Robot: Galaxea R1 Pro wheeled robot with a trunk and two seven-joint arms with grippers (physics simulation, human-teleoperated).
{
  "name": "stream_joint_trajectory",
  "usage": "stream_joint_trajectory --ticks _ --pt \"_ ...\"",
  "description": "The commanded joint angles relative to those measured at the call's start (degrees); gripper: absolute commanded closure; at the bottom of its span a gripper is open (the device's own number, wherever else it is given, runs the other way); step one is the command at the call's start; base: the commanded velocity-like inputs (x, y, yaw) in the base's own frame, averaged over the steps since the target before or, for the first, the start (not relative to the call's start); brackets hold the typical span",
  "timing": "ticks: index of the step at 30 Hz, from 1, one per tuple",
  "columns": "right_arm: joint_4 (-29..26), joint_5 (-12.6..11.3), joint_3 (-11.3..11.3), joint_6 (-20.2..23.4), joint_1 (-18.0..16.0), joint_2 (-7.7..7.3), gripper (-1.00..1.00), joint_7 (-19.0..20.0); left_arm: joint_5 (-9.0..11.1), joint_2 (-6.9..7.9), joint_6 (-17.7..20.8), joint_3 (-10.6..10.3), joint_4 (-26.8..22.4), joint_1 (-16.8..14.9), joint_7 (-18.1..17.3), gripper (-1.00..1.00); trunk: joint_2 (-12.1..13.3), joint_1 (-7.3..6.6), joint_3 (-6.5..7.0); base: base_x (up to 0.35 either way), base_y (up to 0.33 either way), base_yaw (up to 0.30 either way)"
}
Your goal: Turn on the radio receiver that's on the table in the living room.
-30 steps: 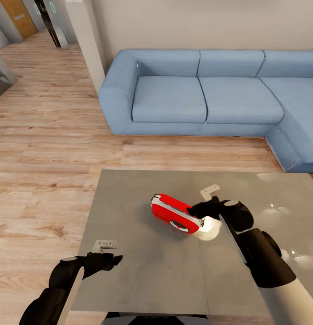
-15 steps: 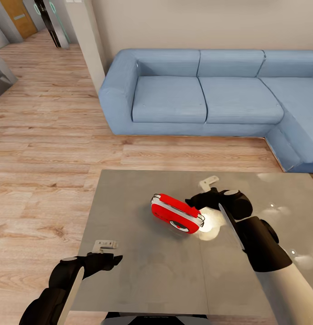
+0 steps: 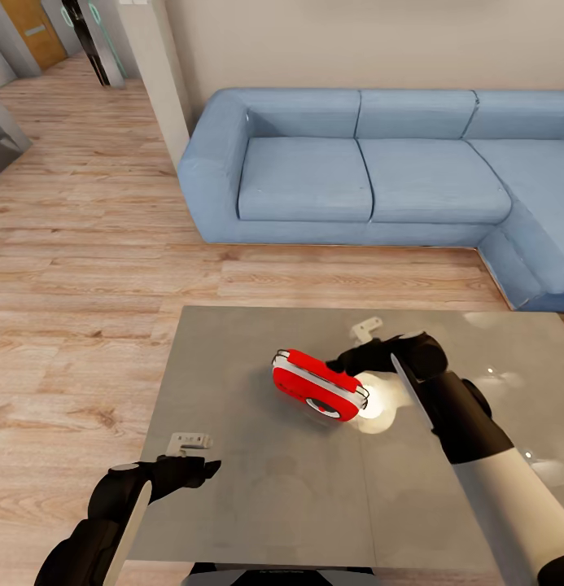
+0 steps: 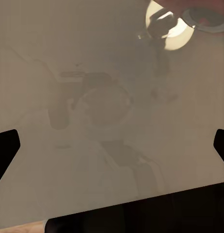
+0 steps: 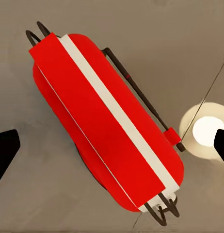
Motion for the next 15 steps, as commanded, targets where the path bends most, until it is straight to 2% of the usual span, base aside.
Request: stream_joint_trajectory --ticks 1,8,15 --pt "0.4 0.0 0.0 0.0 -0.1 0.00 -1.00 0.1 0.0 0.00 0.0 0.0 0.0 0.0 0.0 -1.00 0.0 0.00 0.00 0.000 0.000 0.000" --pt "5.5 0.0 0.0 0.0 -2.2 0.05 -1.00 0.4 0.0 -0.04 0.0 0.0 0.0 0.0 0.0 -1.00 0.0 0.00 0.00 0.000 0.000 0.000" --pt "13.8 0.1 0.1 0.0 -6.1 0.90 -1.00 0.4 0.0 -0.07 0.0 0.0 0.0 0.0 0.0 -1.00 0.0 0.00 0.00 0.000 0.000 0.000"
